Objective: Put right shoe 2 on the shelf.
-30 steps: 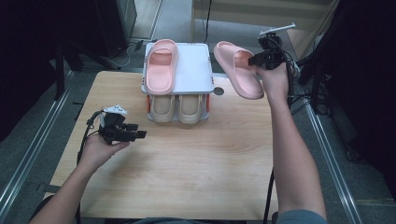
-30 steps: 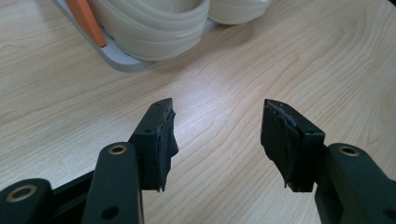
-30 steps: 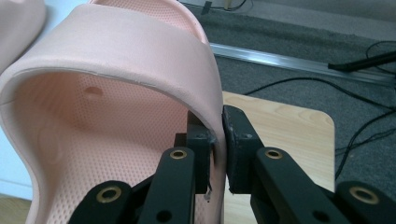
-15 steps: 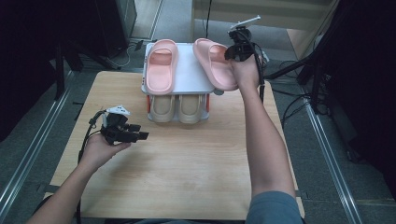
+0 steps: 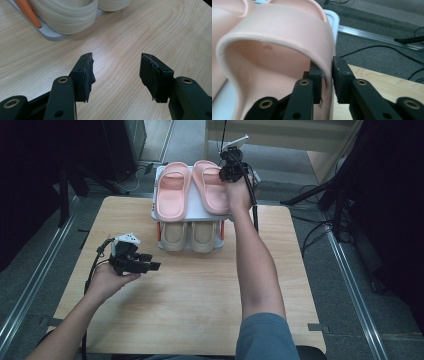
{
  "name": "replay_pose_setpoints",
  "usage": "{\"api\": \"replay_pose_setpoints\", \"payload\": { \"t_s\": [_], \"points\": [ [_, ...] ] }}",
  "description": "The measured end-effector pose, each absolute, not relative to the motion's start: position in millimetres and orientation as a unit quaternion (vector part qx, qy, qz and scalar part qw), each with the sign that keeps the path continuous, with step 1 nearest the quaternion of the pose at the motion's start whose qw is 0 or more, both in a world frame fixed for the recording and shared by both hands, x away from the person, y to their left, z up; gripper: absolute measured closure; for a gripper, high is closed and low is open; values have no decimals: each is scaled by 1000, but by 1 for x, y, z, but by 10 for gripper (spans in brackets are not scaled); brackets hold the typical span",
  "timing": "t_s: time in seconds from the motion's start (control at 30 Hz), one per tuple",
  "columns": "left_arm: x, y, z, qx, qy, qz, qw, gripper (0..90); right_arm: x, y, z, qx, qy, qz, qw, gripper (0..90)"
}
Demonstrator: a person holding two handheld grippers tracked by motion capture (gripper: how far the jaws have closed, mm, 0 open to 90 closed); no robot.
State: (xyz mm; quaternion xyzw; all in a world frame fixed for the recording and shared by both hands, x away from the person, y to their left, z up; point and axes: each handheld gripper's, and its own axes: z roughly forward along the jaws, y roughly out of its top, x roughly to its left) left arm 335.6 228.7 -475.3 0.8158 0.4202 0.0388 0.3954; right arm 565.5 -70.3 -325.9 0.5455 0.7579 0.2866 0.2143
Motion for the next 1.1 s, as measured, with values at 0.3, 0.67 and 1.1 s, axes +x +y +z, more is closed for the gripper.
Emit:
{"api": "replay_pose_setpoints", "payload": {
  "t_s": [0.3,0.67,1.1],
  "points": [
    [335,227,-476,817,422,38,392,446,554,-73,-327,531,761,325,180,663],
    [335,221,-478,819,422,38,387,447,535,-82,-325,507,774,347,154,651],
    [336,221,-478,820,420,40,387,446,518,-76,-325,483,781,370,142,661]
  ]
}}
